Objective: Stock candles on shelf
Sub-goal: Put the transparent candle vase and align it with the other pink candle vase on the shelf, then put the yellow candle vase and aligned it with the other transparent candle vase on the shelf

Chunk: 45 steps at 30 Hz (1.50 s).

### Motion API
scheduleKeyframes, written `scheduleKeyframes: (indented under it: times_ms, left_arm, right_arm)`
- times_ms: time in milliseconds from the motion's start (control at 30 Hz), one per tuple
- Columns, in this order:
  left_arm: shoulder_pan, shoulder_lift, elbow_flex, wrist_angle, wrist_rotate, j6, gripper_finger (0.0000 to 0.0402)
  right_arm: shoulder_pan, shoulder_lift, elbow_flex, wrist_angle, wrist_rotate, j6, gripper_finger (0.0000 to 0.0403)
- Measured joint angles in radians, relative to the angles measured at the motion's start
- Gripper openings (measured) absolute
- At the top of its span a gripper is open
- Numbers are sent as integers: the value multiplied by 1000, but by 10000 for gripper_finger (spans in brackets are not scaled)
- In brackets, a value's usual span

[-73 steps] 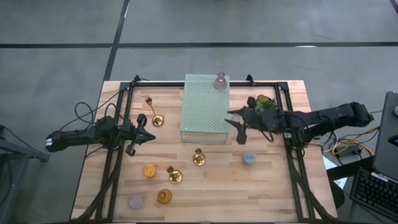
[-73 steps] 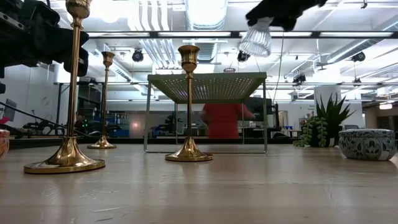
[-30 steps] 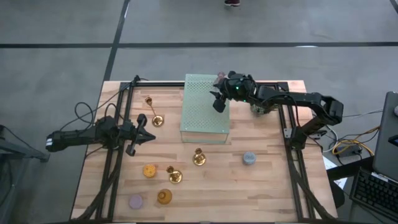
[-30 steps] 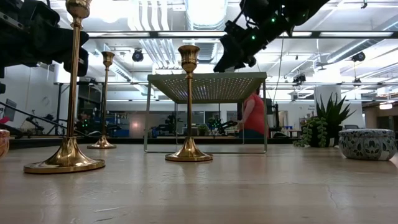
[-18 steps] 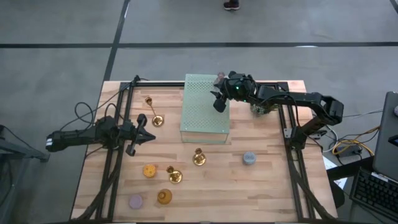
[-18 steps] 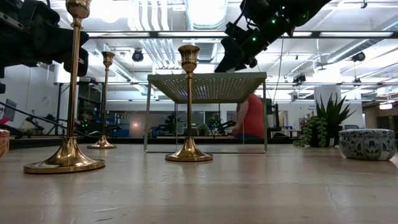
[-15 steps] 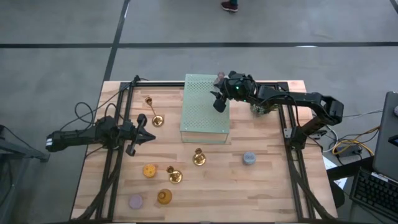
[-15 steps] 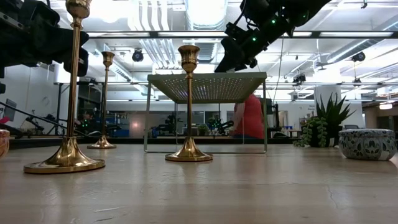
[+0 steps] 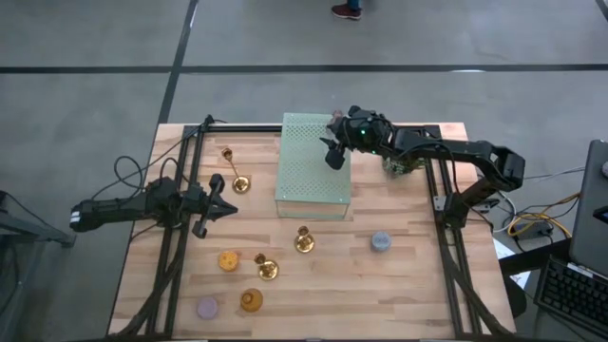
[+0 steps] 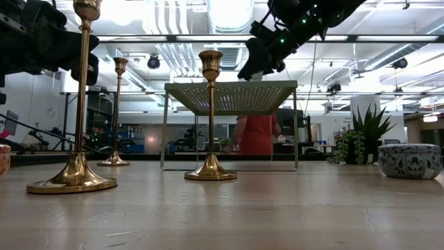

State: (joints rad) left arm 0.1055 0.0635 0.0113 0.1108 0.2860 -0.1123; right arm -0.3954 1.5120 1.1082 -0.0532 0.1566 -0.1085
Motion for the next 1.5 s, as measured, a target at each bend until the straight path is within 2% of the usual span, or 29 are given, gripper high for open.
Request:
scheduleKeyframes:
  times_ms: [233, 467, 1000, 1167, 1500]
  left_arm:
    - [0, 0, 0, 0, 0, 0, 21]
    - [0, 0, 0, 0, 0, 0, 21]
    - [0, 0, 0, 0, 0, 0, 21]
    - [0, 0, 0, 0, 0, 0, 21]
    - [0, 0, 0, 0, 0, 0, 21]
  right_arm:
    - [24, -35, 25, -2, 0, 0, 228]
    - [96, -117, 23, -29, 0, -3, 251]
    - [330, -284, 12, -190, 0, 31, 260]
    - [416, -288, 9, -191, -1, 45, 263]
    - [612, -205, 6, -196, -3, 57, 248]
